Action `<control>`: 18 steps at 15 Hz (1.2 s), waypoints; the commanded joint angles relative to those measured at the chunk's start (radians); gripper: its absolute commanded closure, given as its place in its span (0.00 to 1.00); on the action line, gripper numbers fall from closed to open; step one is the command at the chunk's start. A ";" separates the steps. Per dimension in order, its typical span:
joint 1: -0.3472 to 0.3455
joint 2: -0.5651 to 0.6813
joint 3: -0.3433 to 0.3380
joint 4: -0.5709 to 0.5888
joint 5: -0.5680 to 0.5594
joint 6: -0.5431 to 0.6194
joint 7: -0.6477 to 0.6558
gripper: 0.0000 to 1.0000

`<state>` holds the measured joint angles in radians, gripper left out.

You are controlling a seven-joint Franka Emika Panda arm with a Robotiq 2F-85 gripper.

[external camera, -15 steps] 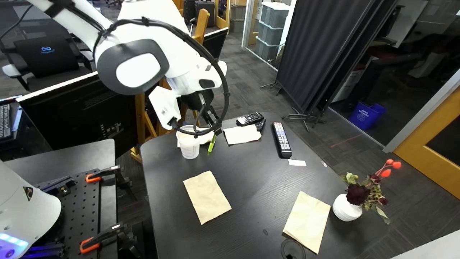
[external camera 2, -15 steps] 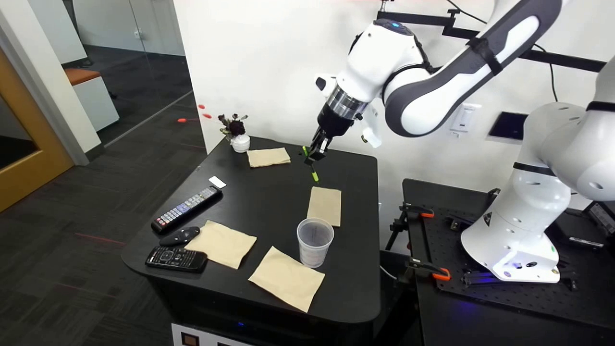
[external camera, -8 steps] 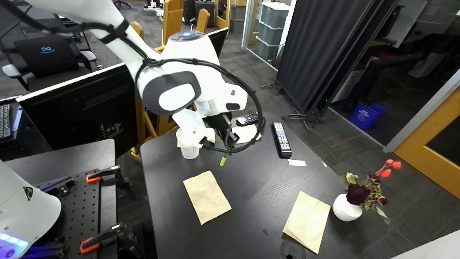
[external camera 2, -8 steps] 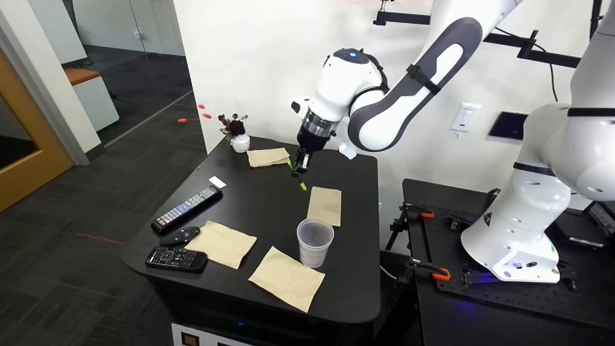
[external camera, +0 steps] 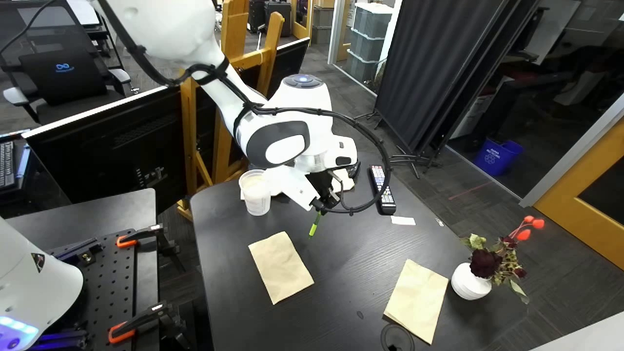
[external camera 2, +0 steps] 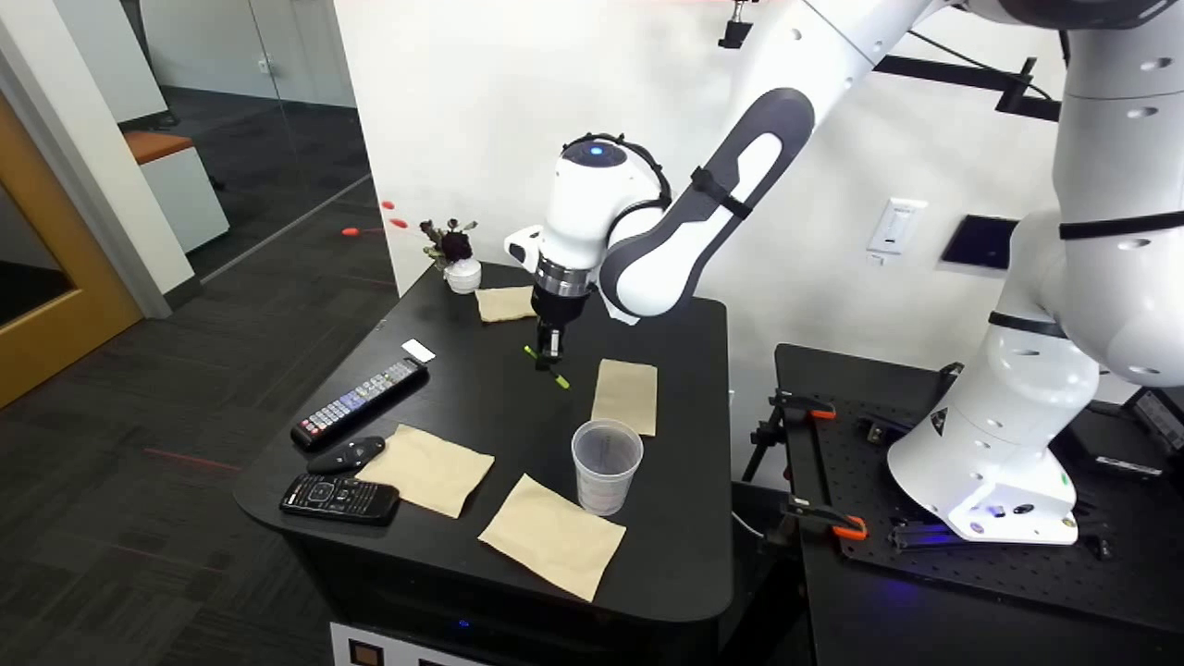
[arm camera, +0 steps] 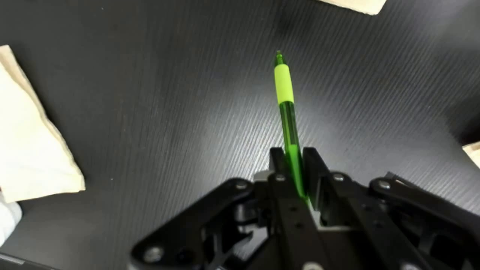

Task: Remove the pen from the cup.

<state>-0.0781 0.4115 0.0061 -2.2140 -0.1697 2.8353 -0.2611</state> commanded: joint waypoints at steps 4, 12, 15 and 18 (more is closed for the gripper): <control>-0.003 0.088 0.016 0.140 -0.010 -0.224 -0.087 0.96; 0.005 0.057 0.011 0.149 -0.018 -0.294 -0.086 0.21; 0.000 0.017 0.021 0.115 -0.004 -0.283 -0.090 0.01; 0.003 -0.019 0.029 0.082 0.005 -0.272 -0.086 0.00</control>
<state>-0.0729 0.4619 0.0211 -2.0733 -0.1786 2.5696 -0.3341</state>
